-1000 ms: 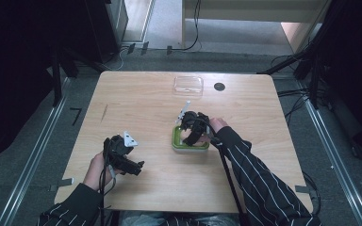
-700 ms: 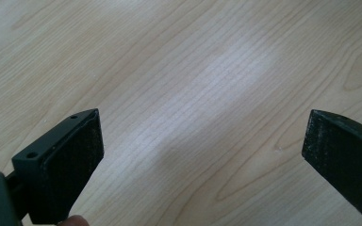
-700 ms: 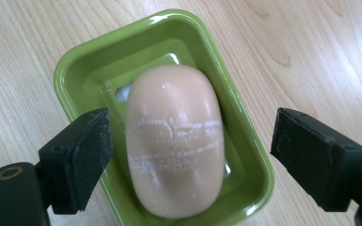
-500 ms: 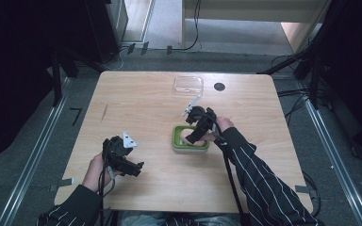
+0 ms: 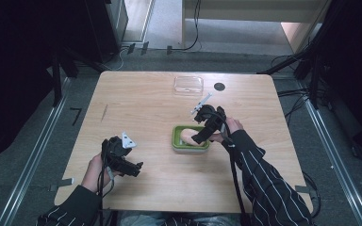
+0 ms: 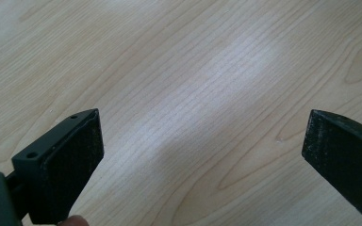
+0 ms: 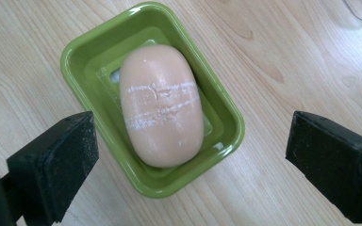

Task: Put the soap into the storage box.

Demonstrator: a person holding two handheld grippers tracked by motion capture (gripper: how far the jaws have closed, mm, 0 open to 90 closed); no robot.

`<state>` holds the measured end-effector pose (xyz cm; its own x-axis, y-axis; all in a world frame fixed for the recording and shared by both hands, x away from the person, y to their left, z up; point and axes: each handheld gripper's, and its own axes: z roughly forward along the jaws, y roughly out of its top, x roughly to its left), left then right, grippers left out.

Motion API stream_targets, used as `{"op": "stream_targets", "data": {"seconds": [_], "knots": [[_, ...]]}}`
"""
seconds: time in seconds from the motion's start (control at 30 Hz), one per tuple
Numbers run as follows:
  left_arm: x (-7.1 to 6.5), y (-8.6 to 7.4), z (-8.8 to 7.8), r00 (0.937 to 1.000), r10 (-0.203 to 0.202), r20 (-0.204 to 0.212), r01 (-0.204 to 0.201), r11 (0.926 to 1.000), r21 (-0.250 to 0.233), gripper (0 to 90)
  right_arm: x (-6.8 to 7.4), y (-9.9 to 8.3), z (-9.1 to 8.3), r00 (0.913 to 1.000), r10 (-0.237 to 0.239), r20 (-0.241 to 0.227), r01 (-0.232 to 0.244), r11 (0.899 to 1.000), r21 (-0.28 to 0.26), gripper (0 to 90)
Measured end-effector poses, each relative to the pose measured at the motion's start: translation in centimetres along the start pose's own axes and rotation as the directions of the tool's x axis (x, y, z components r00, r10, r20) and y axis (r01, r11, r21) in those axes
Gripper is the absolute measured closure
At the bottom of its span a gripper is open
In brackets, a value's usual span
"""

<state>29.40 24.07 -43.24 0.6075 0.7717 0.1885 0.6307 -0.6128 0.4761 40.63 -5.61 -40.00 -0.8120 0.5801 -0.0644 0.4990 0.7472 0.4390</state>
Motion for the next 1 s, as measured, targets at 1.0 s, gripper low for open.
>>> {"op": "stream_targets", "data": {"seconds": [1.0], "knots": [[-0.2,0.3,0.2,0.9999,0.007,0.009,-0.007,1.0000,-0.003,0.2,2.7,-7.5,-2.5,0.9968,0.069,0.040,-0.070,0.997,0.020,4.2]]}}
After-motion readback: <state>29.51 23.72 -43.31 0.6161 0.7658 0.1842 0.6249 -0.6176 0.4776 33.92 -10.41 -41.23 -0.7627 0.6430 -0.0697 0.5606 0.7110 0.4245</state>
